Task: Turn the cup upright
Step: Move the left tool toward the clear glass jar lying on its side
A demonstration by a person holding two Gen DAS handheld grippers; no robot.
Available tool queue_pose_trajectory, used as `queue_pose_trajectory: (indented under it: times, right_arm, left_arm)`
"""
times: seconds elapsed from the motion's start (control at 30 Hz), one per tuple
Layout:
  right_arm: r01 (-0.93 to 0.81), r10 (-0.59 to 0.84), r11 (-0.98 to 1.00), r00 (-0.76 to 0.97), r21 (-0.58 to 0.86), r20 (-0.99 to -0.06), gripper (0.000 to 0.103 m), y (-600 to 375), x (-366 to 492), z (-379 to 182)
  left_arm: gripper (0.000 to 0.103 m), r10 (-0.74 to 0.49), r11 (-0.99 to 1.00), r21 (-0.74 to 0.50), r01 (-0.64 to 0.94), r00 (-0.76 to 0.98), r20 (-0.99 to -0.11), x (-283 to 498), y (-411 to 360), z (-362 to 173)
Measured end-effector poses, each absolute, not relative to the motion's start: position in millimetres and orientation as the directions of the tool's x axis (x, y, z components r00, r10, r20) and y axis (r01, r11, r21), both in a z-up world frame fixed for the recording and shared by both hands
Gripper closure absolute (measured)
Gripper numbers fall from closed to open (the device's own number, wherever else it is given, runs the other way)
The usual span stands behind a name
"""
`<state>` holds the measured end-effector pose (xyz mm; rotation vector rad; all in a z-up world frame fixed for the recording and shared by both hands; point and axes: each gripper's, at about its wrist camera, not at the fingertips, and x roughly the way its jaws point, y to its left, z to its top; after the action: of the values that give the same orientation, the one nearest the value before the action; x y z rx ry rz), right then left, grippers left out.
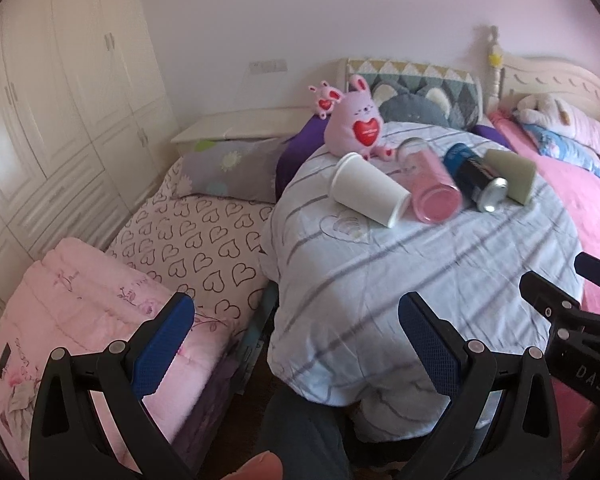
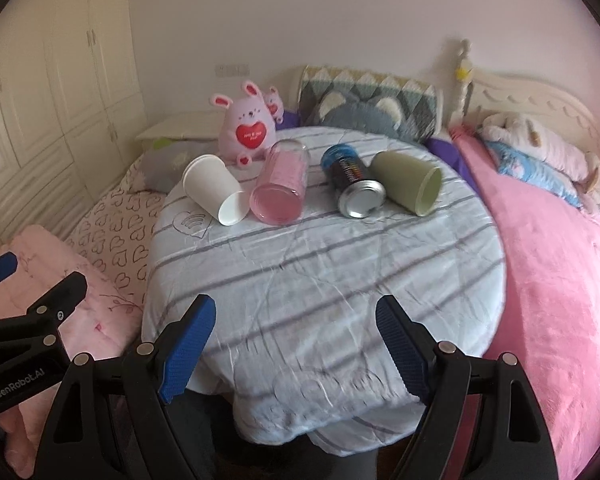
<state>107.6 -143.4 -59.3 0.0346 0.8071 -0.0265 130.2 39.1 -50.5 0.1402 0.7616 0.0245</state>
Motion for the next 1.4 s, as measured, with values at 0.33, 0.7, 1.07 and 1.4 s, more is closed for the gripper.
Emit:
queue_pose_trajectory:
  times: [0.33, 0.7, 1.07, 1.4]
  right_arm:
    - [0.016, 0.014, 0.999, 0.624, 0.031, -0.781, 0.02, -133, 210, -72]
    - [0.059, 0.044, 0.994, 0.527, 0.088, -0.849, 0.02, -142, 309, -93]
    - [0.117, 0.027, 0.989, 0.433, 0.086, -0.901, 0.022, -147, 363, -126]
    - [0.086, 0.1, 0.985, 0.429, 0.151, -0.898, 0.033, -145, 359, -132]
  left_arm:
    - [0.0, 0.115, 0.99, 0.143, -0.017, 0.694, -0.711, 227, 56, -65]
    - [0.0, 0.113, 0.991, 0.134, -0.018, 0.652, -0.749, 302, 65, -93]
    - [0.0, 0.098, 0.992, 0.129, 0.006, 0.617, -0.781, 326, 64, -113]
    - [0.0, 0.102, 0.991, 0.137, 0.009, 0.619, -0.779, 315, 59, -105]
